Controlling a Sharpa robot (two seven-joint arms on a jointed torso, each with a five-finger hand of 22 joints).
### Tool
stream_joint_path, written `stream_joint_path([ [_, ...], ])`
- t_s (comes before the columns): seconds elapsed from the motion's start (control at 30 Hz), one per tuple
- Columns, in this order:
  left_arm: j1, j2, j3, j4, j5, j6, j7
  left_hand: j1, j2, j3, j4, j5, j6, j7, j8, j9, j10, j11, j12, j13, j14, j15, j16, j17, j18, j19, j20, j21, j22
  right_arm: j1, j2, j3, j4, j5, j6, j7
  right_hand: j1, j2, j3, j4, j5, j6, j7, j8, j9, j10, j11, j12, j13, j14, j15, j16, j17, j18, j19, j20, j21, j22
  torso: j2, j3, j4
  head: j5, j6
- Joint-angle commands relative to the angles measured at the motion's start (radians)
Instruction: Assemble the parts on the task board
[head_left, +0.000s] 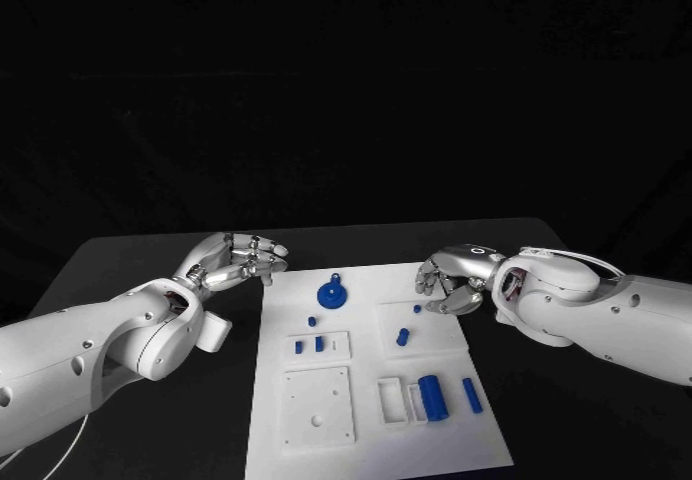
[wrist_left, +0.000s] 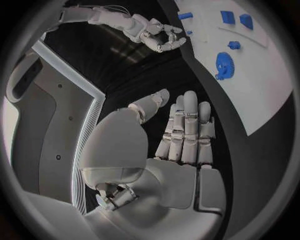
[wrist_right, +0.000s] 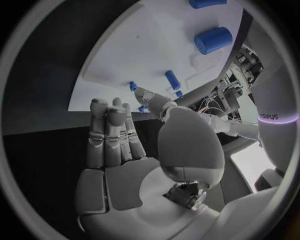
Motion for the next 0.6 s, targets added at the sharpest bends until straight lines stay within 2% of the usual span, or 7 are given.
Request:
stream_joint_path([
  [0.03,0.000,-0.001,0.001,-0.002,0.020,0.015,0.019,-0.007,0.001,-0.004,-0.001,-0.005,-0.009,-0.001,0.005,-0.001,0.006,-0.001,0.000,0.001,0.010,0.000,-0.006,0.001,-0.001,0.005,-0.037,-0.004,-0.002,-0.006,0.010,-0.002,0.000,-0.077,0.015,-0.011,0.001,-0.007,0.007,0.001,-0.003,0.004,0.002,-0.001,-0.001,0.006,0.004,-0.010,0.000,0.008,0.000,0.014,0.002,0.030,0.020,-0.011,0.011,0.023,0.001,-0.0009,0.0016,-0.001,0.000],
  [0.4,0.000,-0.002,0.000,-0.001,0.020,0.019,0.014,-0.008,0.001,-0.005,-0.001,-0.006,-0.009,-0.001,0.005,-0.001,0.006,-0.001,0.000,0.001,0.013,-0.001,-0.008,0.002,-0.001,0.007,-0.037,-0.005,-0.002,-0.030,0.028,-0.003,0.006,-0.113,0.028,-0.024,0.004,-0.008,0.011,0.001,-0.006,0.004,0.002,-0.002,-0.001,0.007,0.007,-0.027,0.000,0.005,0.003,0.033,0.000,0.030,0.021,-0.016,0.027,0.021,0.001,-0.0022,0.0015,0.005,-0.009],
  [0.6,0.000,-0.001,0.000,-0.002,0.020,0.022,0.011,-0.009,0.001,-0.005,-0.001,-0.006,-0.009,-0.001,0.005,-0.002,0.006,-0.001,0.000,0.001,0.013,-0.001,-0.009,0.003,-0.001,0.008,-0.038,-0.005,-0.002,-0.037,0.043,-0.003,-0.001,-0.134,0.031,-0.031,0.008,-0.007,0.026,0.006,-0.021,0.015,-0.003,0.002,0.000,0.022,0.004,-0.032,0.004,0.001,0.000,0.043,-0.005,0.030,0.018,-0.015,0.033,0.020,0.001,-0.0008,0.0000,0.008,-0.011],
])
